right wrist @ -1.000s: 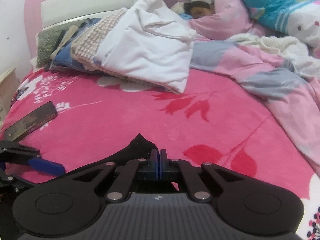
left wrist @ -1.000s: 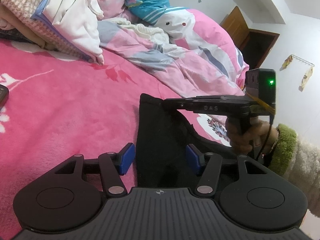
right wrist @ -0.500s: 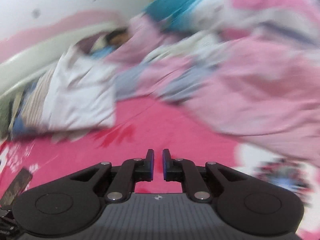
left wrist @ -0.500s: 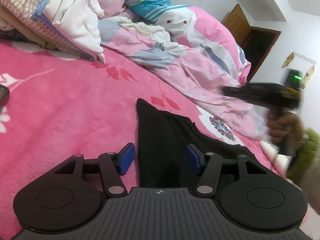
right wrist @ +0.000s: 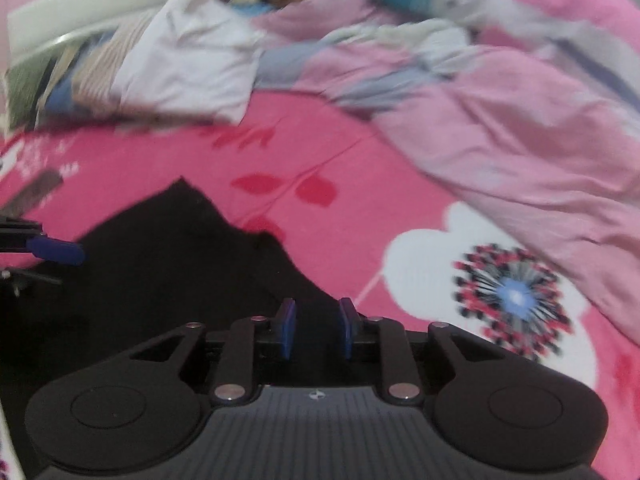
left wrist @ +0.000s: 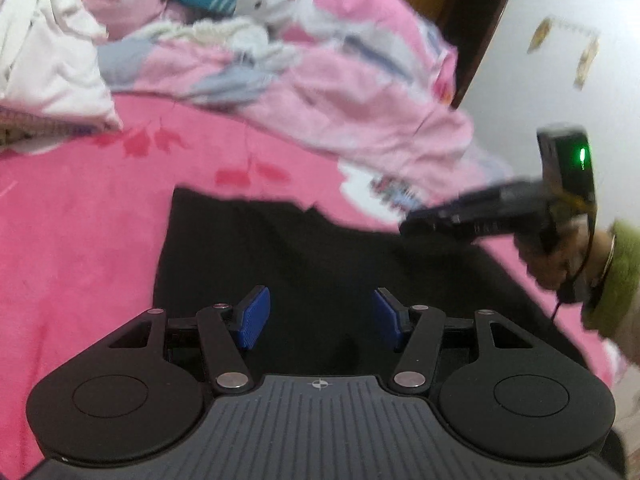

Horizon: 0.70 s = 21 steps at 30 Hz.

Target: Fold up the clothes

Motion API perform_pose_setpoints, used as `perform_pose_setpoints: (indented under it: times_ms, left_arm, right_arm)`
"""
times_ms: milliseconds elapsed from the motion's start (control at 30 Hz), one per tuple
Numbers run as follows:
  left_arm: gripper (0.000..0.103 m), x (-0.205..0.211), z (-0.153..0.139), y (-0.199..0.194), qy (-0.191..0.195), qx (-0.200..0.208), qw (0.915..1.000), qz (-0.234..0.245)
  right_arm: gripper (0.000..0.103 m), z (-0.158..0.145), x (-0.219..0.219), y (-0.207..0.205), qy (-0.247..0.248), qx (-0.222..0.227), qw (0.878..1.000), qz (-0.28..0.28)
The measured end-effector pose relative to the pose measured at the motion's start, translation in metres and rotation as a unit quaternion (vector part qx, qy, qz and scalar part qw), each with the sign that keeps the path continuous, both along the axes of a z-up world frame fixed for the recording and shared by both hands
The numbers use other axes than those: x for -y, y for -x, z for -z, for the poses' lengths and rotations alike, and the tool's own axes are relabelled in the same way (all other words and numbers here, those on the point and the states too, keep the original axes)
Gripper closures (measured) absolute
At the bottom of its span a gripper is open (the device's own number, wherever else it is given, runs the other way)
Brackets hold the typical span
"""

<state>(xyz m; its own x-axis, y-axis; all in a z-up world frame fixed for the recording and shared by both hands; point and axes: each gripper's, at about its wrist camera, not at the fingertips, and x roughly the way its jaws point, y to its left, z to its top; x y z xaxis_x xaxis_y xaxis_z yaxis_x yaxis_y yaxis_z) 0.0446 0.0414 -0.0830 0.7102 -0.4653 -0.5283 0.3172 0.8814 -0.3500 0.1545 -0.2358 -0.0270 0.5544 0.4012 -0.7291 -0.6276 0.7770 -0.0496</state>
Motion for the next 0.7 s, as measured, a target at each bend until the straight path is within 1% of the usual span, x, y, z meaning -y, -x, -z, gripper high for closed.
perform_pose_setpoints:
  times_ms: [33, 100, 233, 400, 500, 600, 700]
  left_arm:
    - [0.046, 0.000, 0.004, -0.001, -0.006, -0.005, 1.0000, -0.002]
    - [0.047, -0.002, 0.008, 0.000, -0.007, -0.002, 1.0000, -0.001]
    - [0.047, -0.002, 0.011, 0.000, -0.010, 0.002, 0.9999, 0.000]
    - [0.046, -0.004, 0.013, 0.001, -0.004, 0.005, 1.0000, 0.000]
    - [0.046, -0.003, 0.014, 0.001, 0.000, 0.006, 1.0000, -0.001]
    - [0.046, -0.003, 0.014, 0.002, 0.002, 0.009, 1.0000, -0.001]
    - [0.046, -0.005, 0.015, 0.002, 0.010, 0.010, 0.9999, -0.001]
  right_arm:
    - [0.079, 0.005, -0.005, -0.004, 0.006, -0.004, 1.000, -0.011]
    - [0.079, 0.013, -0.012, -0.008, 0.014, -0.013, 0.999, -0.037]
    - [0.078, 0.024, -0.023, -0.007, 0.046, -0.010, 0.996, -0.073]
    - [0.072, 0.023, -0.031, -0.009, 0.067, 0.001, 0.993, -0.100]
    - [0.072, 0.023, -0.037, -0.011, 0.080, 0.006, 0.990, -0.117]
    - [0.072, 0.026, -0.040, -0.017, 0.082, -0.001, 0.989, -0.124]
    - [0.072, 0.027, -0.038, -0.021, 0.077, -0.015, 0.990, -0.120]
